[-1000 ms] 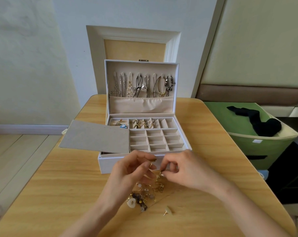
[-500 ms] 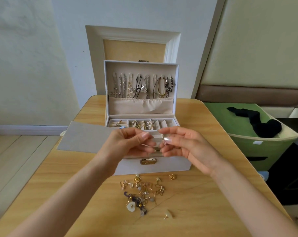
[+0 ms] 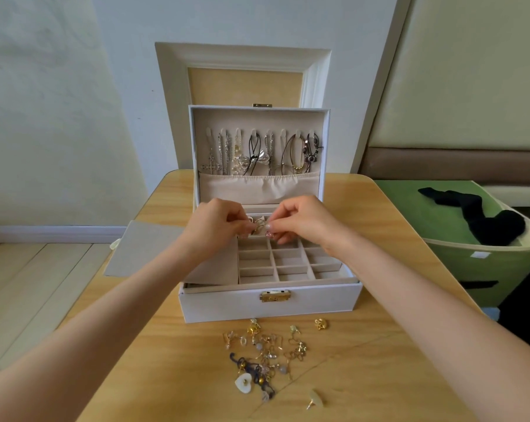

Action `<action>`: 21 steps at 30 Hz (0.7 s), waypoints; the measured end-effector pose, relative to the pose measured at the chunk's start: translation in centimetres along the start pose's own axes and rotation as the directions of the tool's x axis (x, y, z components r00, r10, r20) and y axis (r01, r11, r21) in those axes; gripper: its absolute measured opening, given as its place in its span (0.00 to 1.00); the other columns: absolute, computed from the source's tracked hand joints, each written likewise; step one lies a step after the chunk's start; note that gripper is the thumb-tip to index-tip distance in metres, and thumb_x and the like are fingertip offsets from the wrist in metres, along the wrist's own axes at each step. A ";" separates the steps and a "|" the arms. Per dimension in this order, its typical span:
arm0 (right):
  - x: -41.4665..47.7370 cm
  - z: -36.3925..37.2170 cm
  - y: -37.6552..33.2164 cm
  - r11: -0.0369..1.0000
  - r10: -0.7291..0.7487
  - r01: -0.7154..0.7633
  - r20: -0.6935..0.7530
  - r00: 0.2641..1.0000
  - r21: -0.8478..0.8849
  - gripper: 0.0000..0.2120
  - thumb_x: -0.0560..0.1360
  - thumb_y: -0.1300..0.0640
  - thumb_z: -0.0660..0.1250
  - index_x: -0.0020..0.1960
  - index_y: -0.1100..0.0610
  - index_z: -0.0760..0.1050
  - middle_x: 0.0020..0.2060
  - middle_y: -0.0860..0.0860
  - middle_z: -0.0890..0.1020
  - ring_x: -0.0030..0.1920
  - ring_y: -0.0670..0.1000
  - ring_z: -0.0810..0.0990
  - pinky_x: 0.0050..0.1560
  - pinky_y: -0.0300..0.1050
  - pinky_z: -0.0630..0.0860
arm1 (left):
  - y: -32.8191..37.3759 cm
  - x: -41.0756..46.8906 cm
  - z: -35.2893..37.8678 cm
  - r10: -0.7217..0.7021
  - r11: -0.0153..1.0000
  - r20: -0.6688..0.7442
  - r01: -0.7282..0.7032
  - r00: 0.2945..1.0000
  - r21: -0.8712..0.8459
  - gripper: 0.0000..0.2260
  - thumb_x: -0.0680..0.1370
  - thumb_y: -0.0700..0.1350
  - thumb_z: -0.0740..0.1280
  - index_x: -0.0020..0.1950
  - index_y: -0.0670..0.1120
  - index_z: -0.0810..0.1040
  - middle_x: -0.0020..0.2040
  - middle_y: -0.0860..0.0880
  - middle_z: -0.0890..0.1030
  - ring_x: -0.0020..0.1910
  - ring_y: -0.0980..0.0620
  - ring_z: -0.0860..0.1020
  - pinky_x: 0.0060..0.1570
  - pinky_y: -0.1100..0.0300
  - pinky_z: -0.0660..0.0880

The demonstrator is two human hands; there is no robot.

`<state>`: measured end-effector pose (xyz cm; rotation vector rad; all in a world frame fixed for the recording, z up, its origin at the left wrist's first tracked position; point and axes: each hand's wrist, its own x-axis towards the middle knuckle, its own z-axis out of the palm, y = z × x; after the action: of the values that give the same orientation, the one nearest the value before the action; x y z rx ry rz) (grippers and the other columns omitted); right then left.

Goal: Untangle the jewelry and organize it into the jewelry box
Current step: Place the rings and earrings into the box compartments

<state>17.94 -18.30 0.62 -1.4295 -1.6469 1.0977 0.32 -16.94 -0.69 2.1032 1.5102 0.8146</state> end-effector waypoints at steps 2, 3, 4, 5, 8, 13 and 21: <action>0.5 0.4 0.0 0.998 -0.007 0.008 0.021 1.000 -0.060 0.05 0.69 0.69 0.72 0.38 0.62 0.78 0.33 0.57 0.82 0.32 0.49 0.81 0.35 0.38 0.80 | -0.2 0.0 0.0 0.031 0.998 0.007 -0.031 1.000 0.053 0.05 0.71 0.46 0.73 0.36 0.48 0.80 0.34 0.50 0.81 0.35 0.56 0.76 0.37 0.64 0.69; 0.6 0.5 0.0 0.996 -0.015 0.017 0.023 1.000 -0.092 0.04 0.69 0.69 0.72 0.38 0.63 0.79 0.33 0.56 0.82 0.32 0.48 0.81 0.36 0.38 0.80 | -0.2 0.1 0.0 0.047 0.995 0.007 -0.048 0.999 0.082 0.05 0.71 0.45 0.73 0.37 0.48 0.80 0.34 0.51 0.81 0.35 0.56 0.76 0.36 0.64 0.69; 0.7 0.7 -0.1 0.990 -0.030 0.032 0.017 0.999 -0.136 0.04 0.68 0.68 0.73 0.39 0.62 0.79 0.33 0.55 0.82 0.32 0.46 0.80 0.36 0.35 0.79 | -0.2 0.1 0.0 0.061 0.993 0.010 -0.062 0.998 0.105 0.04 0.71 0.45 0.73 0.37 0.48 0.80 0.34 0.51 0.80 0.35 0.56 0.75 0.36 0.64 0.68; 0.7 0.8 -0.2 0.979 -0.054 0.053 0.002 0.999 -0.197 0.03 0.68 0.66 0.74 0.38 0.61 0.80 0.33 0.52 0.82 0.33 0.44 0.79 0.37 0.31 0.77 | -0.3 0.1 0.0 0.071 0.991 0.020 -0.072 0.997 0.112 0.04 0.71 0.45 0.73 0.37 0.49 0.80 0.34 0.51 0.80 0.35 0.56 0.75 0.36 0.63 0.69; 0.6 1.2 -0.3 0.944 -0.118 0.101 -0.034 0.992 -0.314 0.04 0.66 0.60 0.77 0.39 0.56 0.83 0.33 0.45 0.81 0.37 0.41 0.76 0.41 0.32 0.72 | -0.4 0.3 -0.1 0.095 0.984 0.082 -0.106 0.992 0.142 0.02 0.70 0.43 0.74 0.39 0.50 0.82 0.35 0.53 0.81 0.39 0.54 0.78 0.42 0.59 0.73; 0.7 1.7 -0.2 0.927 -0.114 0.096 -0.030 0.993 -0.364 0.05 0.65 0.58 0.77 0.41 0.54 0.84 0.35 0.46 0.82 0.42 0.45 0.78 0.48 0.45 0.74 | -0.1 0.2 -0.3 0.103 0.934 0.174 -0.155 0.979 0.322 0.05 0.71 0.45 0.72 0.45 0.53 0.82 0.39 0.55 0.79 0.44 0.53 0.77 0.45 0.58 0.73; 0.5 2.2 0.3 0.862 -0.118 0.090 -0.023 0.993 -0.499 0.05 0.66 0.57 0.76 0.42 0.51 0.85 0.32 0.43 0.76 0.44 0.50 0.78 0.49 0.51 0.76 | 0.9 0.5 -0.2 0.208 0.792 0.202 -0.286 0.957 0.539 0.07 0.76 0.47 0.66 0.50 0.56 0.81 0.49 0.52 0.80 0.52 0.51 0.75 0.43 0.61 0.66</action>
<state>16.03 -18.17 -0.59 -1.6395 -2.0378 0.5823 1.00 -16.76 0.14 2.7714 1.5546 0.3018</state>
